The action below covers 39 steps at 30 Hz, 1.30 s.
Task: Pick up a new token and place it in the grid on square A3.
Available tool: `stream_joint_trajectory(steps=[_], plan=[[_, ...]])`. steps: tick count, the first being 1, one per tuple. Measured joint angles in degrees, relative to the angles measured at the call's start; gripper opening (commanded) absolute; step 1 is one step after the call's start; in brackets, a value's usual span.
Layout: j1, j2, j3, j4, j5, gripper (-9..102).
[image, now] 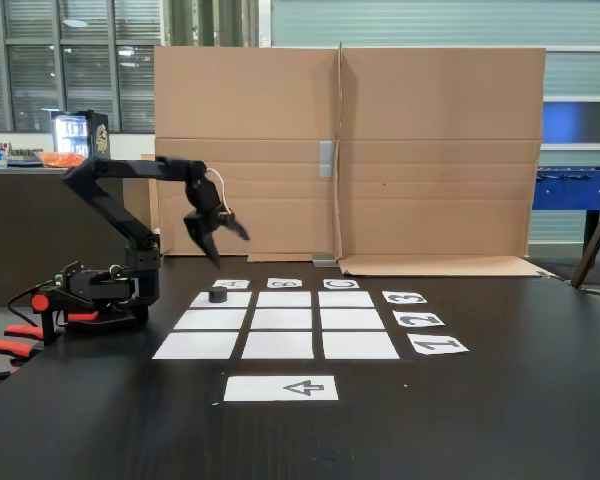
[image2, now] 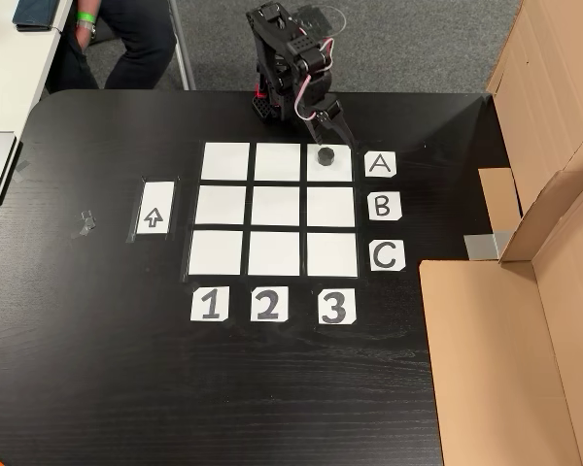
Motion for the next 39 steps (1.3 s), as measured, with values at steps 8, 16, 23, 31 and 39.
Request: stream_joint_trajectory(steps=[8,16,23,31,39], plan=[[10.99,0.09,-17.40,3.43,9.67,44],[16.61,4.31,-30.32,8.61,17.40,43],[23.12,16.88,-31.64,12.22,21.01,42],[31.90,34.72,-27.60,15.56,22.06,42],[38.50,51.77,-24.17,16.87,22.50,42]])
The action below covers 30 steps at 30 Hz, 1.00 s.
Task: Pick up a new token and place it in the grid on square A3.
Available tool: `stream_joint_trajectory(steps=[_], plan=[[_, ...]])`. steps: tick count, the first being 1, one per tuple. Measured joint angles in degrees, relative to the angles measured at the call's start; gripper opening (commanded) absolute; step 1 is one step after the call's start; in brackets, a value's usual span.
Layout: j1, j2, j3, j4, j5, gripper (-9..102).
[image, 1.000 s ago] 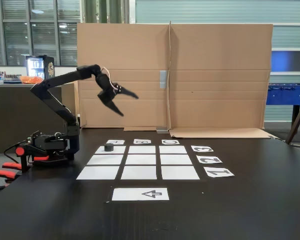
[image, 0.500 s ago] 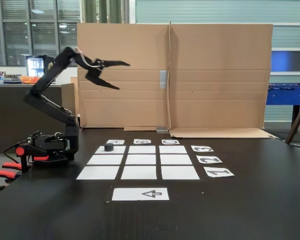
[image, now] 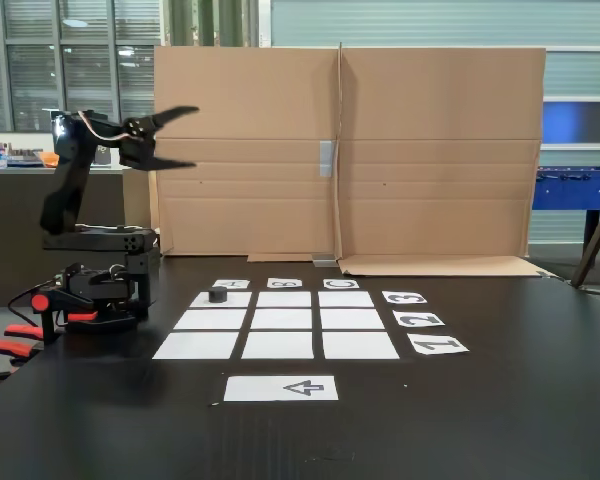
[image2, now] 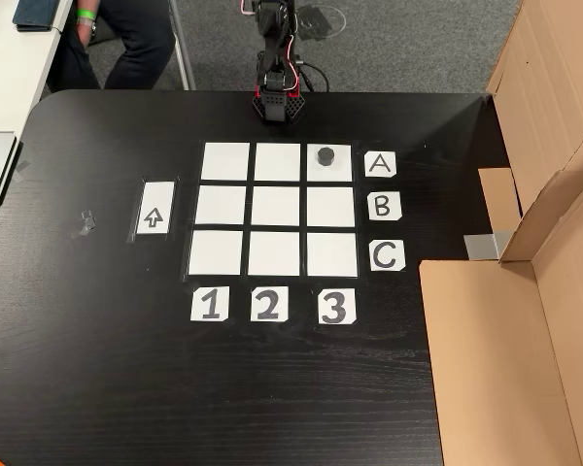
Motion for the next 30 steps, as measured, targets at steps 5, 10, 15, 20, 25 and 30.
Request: stream_joint_trajectory(steps=[5,10,15,20,25,30], plan=[[0.35,3.08,-0.09,2.02,1.23,42],[0.35,3.08,0.09,2.02,2.20,42],[-2.29,3.08,0.18,0.70,2.20,42],[-3.52,3.08,0.62,1.49,2.81,42],[-3.60,3.08,0.70,3.25,2.81,42],[-3.60,3.25,1.85,3.43,2.81,42]])
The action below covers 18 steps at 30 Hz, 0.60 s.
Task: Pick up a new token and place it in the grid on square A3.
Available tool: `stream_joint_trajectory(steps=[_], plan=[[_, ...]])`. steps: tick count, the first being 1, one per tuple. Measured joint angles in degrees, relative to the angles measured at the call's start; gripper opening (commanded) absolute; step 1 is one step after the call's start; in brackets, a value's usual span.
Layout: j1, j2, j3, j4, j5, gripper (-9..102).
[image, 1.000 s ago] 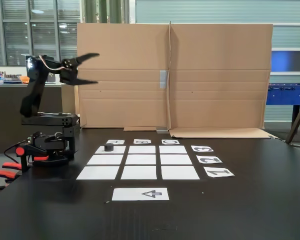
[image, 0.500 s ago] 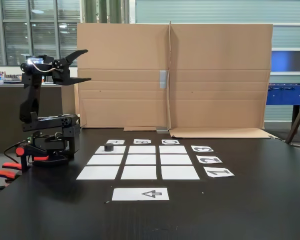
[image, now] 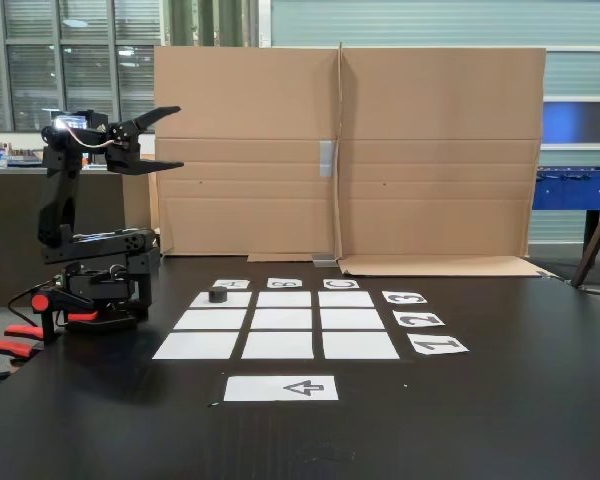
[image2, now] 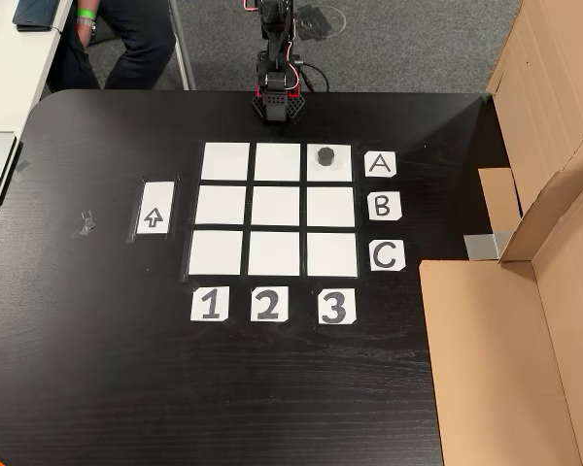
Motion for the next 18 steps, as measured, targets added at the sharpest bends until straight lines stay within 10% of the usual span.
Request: stream_joint_trajectory(steps=[18], plan=[[-3.52,0.00,13.18,-2.72,0.00,58]])
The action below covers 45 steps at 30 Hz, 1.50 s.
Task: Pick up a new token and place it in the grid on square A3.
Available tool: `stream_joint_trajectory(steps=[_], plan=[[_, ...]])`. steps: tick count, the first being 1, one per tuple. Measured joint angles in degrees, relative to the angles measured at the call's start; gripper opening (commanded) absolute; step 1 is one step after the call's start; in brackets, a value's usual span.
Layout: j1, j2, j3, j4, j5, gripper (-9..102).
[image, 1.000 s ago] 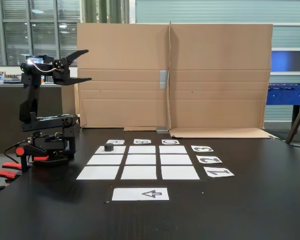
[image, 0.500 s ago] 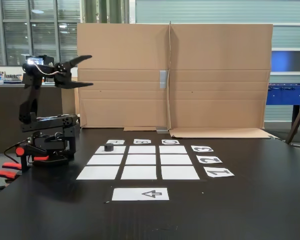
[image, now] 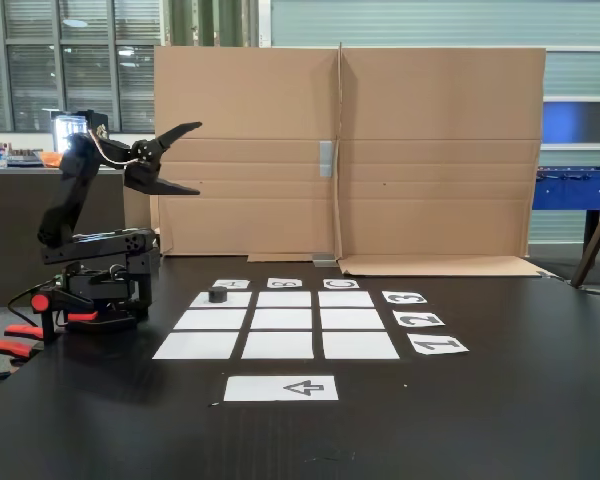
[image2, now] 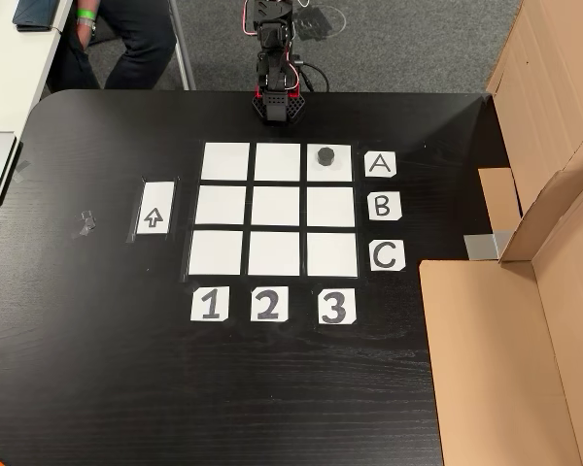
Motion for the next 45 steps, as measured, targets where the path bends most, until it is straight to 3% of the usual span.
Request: stream_joint_trajectory(steps=[3,6,13,26,45], plan=[[-2.37,0.00,1.49,-1.23,0.00,59],[-3.34,0.00,5.01,-2.72,0.00,69],[-6.15,0.18,13.10,-4.48,0.00,69],[-44.82,2.46,14.68,-5.36,1.23,69],[-72.86,2.46,19.34,-5.54,1.41,69]])
